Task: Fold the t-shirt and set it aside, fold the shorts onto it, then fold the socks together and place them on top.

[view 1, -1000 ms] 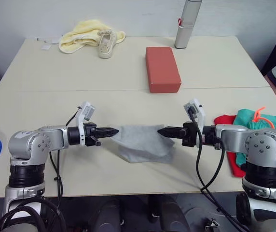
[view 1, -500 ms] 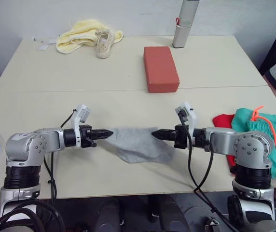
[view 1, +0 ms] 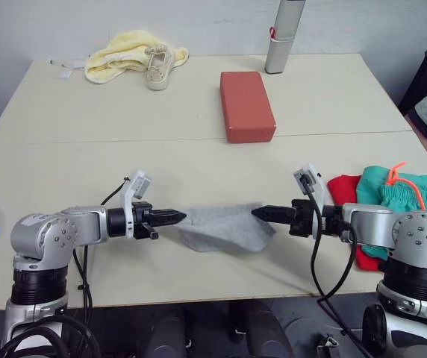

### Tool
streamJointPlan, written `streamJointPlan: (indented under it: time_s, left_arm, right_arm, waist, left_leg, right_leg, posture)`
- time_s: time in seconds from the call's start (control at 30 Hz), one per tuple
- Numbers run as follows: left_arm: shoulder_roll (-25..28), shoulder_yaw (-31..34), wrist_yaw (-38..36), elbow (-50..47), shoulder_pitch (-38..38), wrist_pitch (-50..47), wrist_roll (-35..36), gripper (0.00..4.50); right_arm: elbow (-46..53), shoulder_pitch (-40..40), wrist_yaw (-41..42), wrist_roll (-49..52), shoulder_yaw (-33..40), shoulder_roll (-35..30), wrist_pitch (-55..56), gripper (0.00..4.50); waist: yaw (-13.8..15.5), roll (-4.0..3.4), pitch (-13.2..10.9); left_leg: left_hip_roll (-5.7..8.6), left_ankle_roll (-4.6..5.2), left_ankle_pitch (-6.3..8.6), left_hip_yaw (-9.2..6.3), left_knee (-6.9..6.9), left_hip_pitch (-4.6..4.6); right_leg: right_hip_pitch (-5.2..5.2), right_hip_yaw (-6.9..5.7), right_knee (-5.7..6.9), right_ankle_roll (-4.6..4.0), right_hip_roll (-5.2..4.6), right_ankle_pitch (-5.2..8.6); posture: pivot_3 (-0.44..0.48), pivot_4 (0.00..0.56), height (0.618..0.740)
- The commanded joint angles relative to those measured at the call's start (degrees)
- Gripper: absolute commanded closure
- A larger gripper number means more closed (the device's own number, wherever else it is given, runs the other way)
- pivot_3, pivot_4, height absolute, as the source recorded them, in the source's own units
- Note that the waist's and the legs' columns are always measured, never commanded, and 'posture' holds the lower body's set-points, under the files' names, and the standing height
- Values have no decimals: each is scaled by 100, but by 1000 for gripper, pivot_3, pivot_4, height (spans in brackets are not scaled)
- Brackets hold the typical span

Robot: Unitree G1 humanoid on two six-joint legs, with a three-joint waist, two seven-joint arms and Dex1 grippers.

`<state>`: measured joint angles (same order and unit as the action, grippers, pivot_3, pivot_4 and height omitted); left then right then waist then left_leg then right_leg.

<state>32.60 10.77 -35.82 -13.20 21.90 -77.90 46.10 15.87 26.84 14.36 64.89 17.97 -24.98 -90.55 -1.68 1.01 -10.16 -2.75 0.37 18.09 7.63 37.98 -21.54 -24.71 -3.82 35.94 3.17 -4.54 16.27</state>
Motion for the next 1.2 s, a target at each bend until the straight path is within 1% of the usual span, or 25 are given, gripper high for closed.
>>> streamJointPlan:
  time_s: [0.03,0.3,0.63,0.67,0.73,0.8,0.83,0.87,0.9,0.97,1.0,1.03,1.07,1.1,1.13,1.2]
  left_arm:
    - [156,-97,-12,-354,-245,221,-47,4462]
    - [153,-170,89,-364,-531,626,-171,4462]
    - [230,-363,-79,-404,-637,950,-130,4462]
    - [230,-389,-103,-424,-652,1059,-174,4262]
    - [178,-387,-90,-436,-688,1312,-263,3811]
    - [122,-332,-108,-429,-730,1532,-263,3252]
    - [122,-323,-150,-429,-748,1601,-243,2867]
    - [131,-292,-229,-448,-802,1864,-307,2557]
    - [208,-266,-380,-476,-868,2120,-365,2237]
    - [328,-205,-640,-497,-969,2575,-462,2226]
    - [399,-141,-825,-487,-985,2735,-427,2226]
    - [443,-79,-962,-470,-974,2907,-411,2226]
    - [470,-28,-1102,-448,-960,3049,-376,2226]
    - [576,-97,-1415,-459,-971,3307,-439,2226]
    - [664,-275,-1653,-456,-958,3582,-610,2412]
    - [750,-655,-2017,-460,-898,4063,-920,2817]
  right_arm:
    - [321,-103,114,-289,-304,-210,339,4500]
    - [302,-140,405,-729,-717,-379,866,4500]
    - [332,-212,820,-989,-1044,-579,1174,4500]
    - [330,-228,852,-1001,-1051,-589,1208,4500]
    - [369,-299,1008,-1088,-1107,-656,1410,3998]
    - [463,-405,1210,-1474,-1215,-765,2067,3465]
    - [489,-446,1276,-1655,-1250,-790,2364,3054]
    - [508,-511,1372,-1696,-1208,-897,2450,2710]
    - [560,-630,1582,-1862,-1135,-1026,2841,2335]
    - [611,-817,1829,-2032,-963,-1180,3332,1679]
    - [646,-925,2028,-2061,-824,-1212,3661,1267]
    - [683,-1031,2248,-2039,-731,-1264,3869,988]
    - [738,-1131,2495,-2014,-683,-1306,4071,988]
    - [819,-1229,2864,-2002,-743,-1374,4309,988]
    - [931,-1350,3119,-2056,-859,-1372,4565,1104]
    - [1112,-1549,3312,-2294,-1162,-1304,4987,1640]
  waist:
    - [4,-1,0]
    - [11,0,-1]
    - [11,0,-1]
    - [11,0,-1]
    - [13,0,-1]
    - [15,0,-1]
    - [15,0,-1]
    - [15,0,-1]
    - [16,-1,-1]
    - [16,-2,-1]
    - [16,-1,-2]
    - [20,1,-3]
    - [22,1,-3]
    - [23,1,-3]
    - [21,0,-3]
    - [21,0,-3]
  left_leg:
    - [-1,0,0,0,0,0]
    - [1,-1,2,1,-1,-1]
    - [0,0,4,1,-2,-1]
    - [0,0,4,1,-2,-1]
    - [-1,1,6,1,-2,-1]
    - [0,3,8,1,-2,-2]
    - [0,5,9,1,-2,-2]
    - [1,6,11,1,-2,-1]
    - [1,8,13,2,-2,-1]
    - [0,2,15,2,-4,-1]
    - [-1,1,16,3,-5,-2]
    - [-2,1,16,3,-6,-1]
    - [-2,1,16,3,-6,-2]
    - [-2,1,16,3,-6,-2]
    - [-2,3,17,3,-6,-1]
    - [-3,10,22,3,-7,1]
  right_leg:
    - [0,0,-1,0,1,0]
    - [0,1,-6,0,-1,0]
    - [0,1,-7,0,-1,0]
    - [0,1,-7,0,-1,0]
    - [0,1,-10,0,-1,0]
    - [0,1,-12,0,-2,0]
    - [1,1,-12,0,-2,0]
    - [1,1,-12,0,-2,0]
    - [0,1,-12,0,-2,0]
    - [0,-1,-15,0,0,0]
    - [0,-1,-18,0,1,0]
    - [0,-1,-20,0,2,0]
    - [0,-3,-21,0,2,0]
    - [1,-3,-22,0,3,0]
    - [2,-4,-23,0,3,0]
    - [4,-5,-26,0,4,0]
  posture:
    - [0,150,740]
    - [0,150,740]
    - [0,150,740]
    - [0,150,740]
    - [0,150,740]
    - [0,150,740]
    - [0,150,740]
    - [0,150,740]
    - [0,150,740]
    - [0,150,740]
    - [0,150,740]
    - [0,150,740]
    - [0,150,740]
    - [0,150,740]
    - [0,150,740]
    - [0,150,740]
